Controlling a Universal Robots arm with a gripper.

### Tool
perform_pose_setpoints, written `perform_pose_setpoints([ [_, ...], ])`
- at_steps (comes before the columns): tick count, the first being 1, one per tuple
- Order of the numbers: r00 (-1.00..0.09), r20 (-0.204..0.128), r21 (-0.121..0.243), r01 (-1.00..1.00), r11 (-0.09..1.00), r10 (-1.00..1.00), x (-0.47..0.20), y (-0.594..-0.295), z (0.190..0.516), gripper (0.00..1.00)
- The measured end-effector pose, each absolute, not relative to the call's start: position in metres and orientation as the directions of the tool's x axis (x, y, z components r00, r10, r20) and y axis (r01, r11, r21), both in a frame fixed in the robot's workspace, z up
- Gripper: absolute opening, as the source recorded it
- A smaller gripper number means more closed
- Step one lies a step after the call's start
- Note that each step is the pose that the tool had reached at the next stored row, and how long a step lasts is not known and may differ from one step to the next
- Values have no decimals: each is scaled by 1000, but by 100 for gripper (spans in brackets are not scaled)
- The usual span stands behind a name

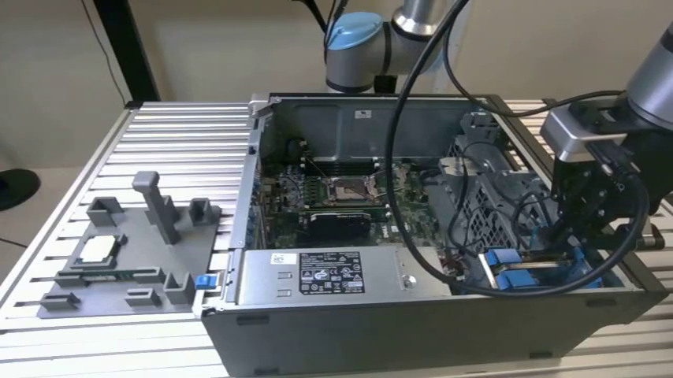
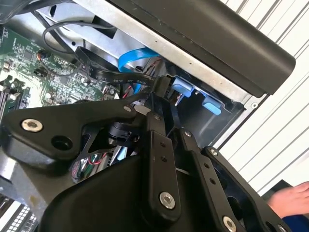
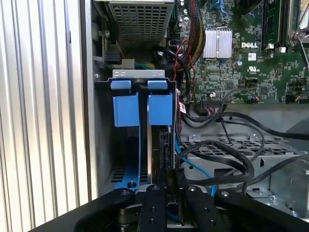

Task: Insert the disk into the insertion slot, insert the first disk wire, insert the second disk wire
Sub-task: 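Insert the first disk wire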

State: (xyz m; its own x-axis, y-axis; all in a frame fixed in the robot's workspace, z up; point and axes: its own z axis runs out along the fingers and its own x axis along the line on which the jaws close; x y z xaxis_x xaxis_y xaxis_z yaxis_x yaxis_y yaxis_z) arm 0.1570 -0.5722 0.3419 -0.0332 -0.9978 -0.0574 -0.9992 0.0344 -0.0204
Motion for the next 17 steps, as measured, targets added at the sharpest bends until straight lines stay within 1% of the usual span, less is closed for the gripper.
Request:
perform_pose_setpoints([
  [17, -26, -57, -24, -999, 27, -998, 156, -572, 336, 0],
])
